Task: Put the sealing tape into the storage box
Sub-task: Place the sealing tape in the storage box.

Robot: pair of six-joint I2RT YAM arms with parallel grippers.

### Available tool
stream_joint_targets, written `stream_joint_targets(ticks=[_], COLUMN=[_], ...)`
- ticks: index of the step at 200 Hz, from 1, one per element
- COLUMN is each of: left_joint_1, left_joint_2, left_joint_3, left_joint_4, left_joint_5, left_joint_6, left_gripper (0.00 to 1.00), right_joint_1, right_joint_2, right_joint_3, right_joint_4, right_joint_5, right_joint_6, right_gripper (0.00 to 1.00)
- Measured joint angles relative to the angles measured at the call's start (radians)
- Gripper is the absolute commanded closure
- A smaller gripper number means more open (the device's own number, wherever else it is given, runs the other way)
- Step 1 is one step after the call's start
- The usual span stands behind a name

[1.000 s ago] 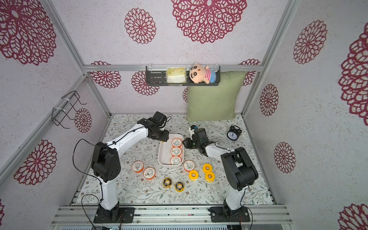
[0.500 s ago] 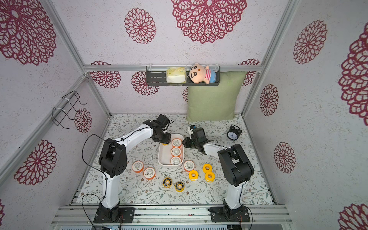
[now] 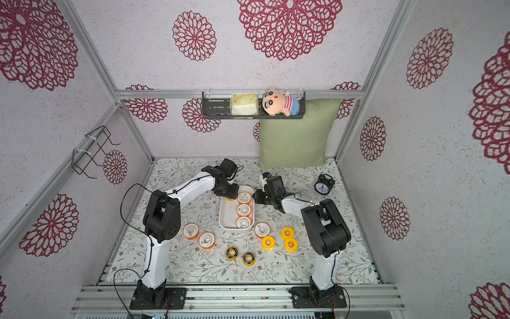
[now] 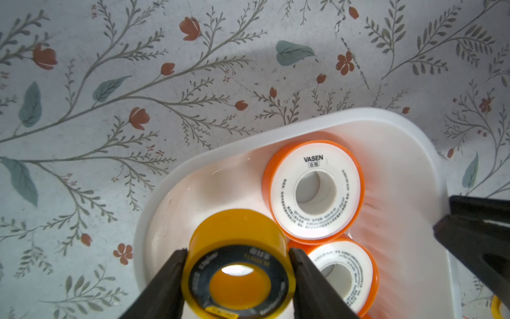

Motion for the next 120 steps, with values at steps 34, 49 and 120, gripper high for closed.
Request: stream_joint_targets(ticks=[34,49,120], left_joint_1=[0.0,0.0,-0.002], left_joint_2=[0.012,0.014,0.047], left_joint_3=[0.004,0.006,0.048], left_joint_4=[-0.002,-0.002,-0.012], left_joint_5=[-0.001,-0.005,-0.045], left_joint_6=[0.0,0.0,-0.001], left_gripper=[0.46,0.46,0.44], right_joint_1=[0.0,0.0,0.0], right_joint_2=[0.0,0.0,0.009], right_joint_3=[0.0,0.0,0.011], right_joint_4=[0.0,0.0,-0.006], right_joint_5=[0.0,0.0,-0.001], right_joint_6=[0.0,0.0,0.0], right_gripper=[0.83,0.83,0.82])
